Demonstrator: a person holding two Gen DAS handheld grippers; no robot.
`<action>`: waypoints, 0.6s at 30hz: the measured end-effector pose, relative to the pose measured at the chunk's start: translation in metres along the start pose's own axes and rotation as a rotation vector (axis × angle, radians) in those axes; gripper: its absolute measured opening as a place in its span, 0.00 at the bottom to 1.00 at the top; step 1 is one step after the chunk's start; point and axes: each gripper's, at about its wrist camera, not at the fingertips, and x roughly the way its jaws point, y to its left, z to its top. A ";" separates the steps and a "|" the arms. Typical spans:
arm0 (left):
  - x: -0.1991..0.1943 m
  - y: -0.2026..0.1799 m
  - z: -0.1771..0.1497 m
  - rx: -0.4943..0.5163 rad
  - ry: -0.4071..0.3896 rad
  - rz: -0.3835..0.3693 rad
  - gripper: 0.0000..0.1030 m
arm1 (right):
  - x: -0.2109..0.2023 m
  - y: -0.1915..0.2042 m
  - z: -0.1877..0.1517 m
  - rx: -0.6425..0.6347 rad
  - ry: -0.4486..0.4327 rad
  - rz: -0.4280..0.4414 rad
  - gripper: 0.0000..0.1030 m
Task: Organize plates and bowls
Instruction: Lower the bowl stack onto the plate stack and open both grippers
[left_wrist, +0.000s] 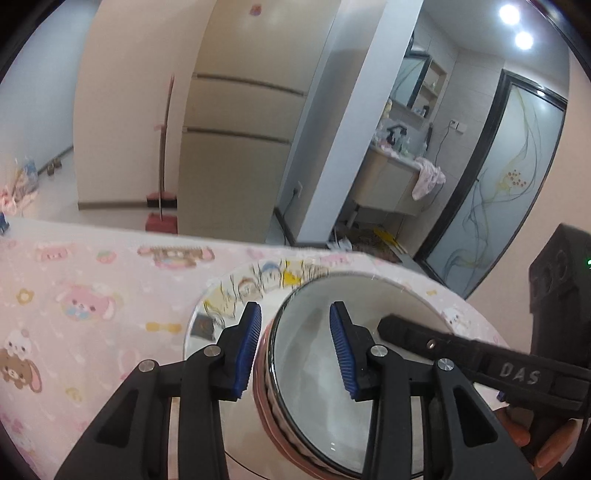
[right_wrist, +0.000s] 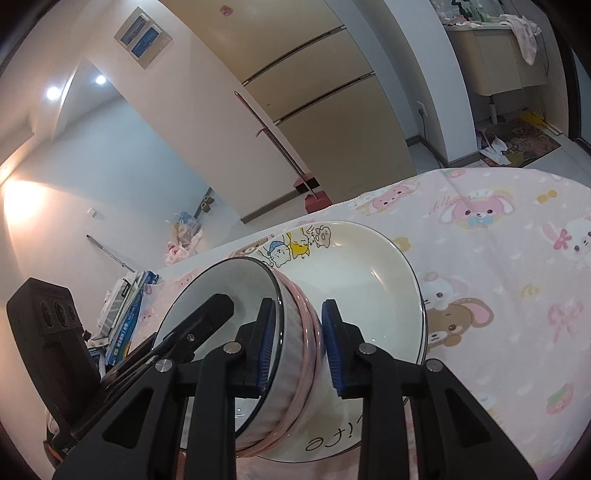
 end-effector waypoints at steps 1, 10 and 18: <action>-0.004 -0.001 0.001 0.001 -0.019 0.004 0.40 | 0.000 0.001 0.001 0.000 0.002 0.002 0.26; -0.051 -0.012 0.015 0.084 -0.158 0.084 0.62 | -0.039 0.024 0.010 -0.110 -0.138 -0.030 0.28; -0.135 -0.046 0.017 0.221 -0.340 0.135 0.85 | -0.092 0.053 0.005 -0.193 -0.236 -0.047 0.53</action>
